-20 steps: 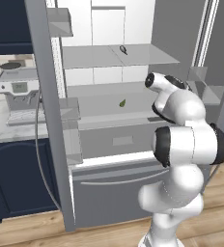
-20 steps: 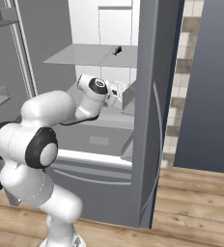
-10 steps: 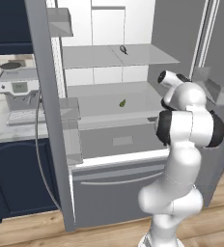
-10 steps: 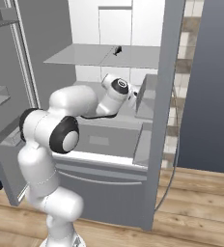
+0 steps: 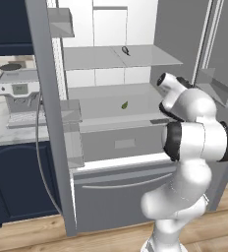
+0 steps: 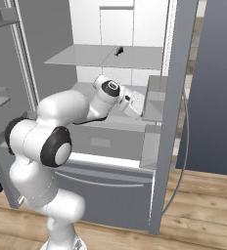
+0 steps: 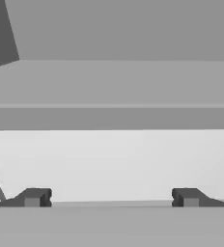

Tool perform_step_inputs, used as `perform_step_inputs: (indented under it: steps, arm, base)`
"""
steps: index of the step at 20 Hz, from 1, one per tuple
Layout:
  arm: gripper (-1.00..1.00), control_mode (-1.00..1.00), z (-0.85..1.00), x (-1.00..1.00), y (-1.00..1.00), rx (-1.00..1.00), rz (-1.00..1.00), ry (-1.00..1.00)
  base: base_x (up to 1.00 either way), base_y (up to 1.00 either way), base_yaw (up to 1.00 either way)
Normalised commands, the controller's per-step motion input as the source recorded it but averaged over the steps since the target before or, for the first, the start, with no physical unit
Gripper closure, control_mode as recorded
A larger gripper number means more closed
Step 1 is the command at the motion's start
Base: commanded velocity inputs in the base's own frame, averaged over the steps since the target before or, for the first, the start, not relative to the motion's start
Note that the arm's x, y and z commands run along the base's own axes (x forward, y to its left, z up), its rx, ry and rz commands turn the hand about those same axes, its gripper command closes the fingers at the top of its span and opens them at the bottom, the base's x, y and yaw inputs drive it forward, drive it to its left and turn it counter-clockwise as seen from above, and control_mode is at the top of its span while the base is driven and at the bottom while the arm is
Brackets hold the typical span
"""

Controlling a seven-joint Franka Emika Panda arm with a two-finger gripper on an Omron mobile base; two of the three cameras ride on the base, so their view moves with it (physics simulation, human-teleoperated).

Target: Take the lemon wedge from the fridge and place it on the plate with fish on the dining counter.

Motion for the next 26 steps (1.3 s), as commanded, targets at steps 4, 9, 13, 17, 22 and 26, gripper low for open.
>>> perform_step_inputs:
  steps: [4, 9, 13, 17, 22, 26]
  arm:
    - [-1.0, -1.0, 0.11, -0.48, 1.0, -0.04, 0.15, 0.01]
    - [-1.0, -1.0, 0.29, -0.45, 0.88, 0.0, 0.37, 0.17]
    - [-1.0, -1.0, 0.45, -0.15, 0.69, 0.04, 0.42, 0.32]
    - [-1.0, -1.0, 0.1, -0.05, 0.52, 0.02, 0.44, 0.48]
    - [-1.0, -1.0, -0.5, -0.37, 0.15, 0.34, 0.33, 0.2]
    - [-1.0, -1.0, -0.28, -0.3, 0.03, 0.54, 0.13, -0.07]
  base:
    - [0.0, 0.0, 0.0]
    - [0.0, 0.0, 0.0]
    - [0.0, 0.0, 0.0]
    - [0.0, 0.0, 0.0]
    - [0.0, 0.0, 0.0]
    - [0.0, 0.0, 0.0]
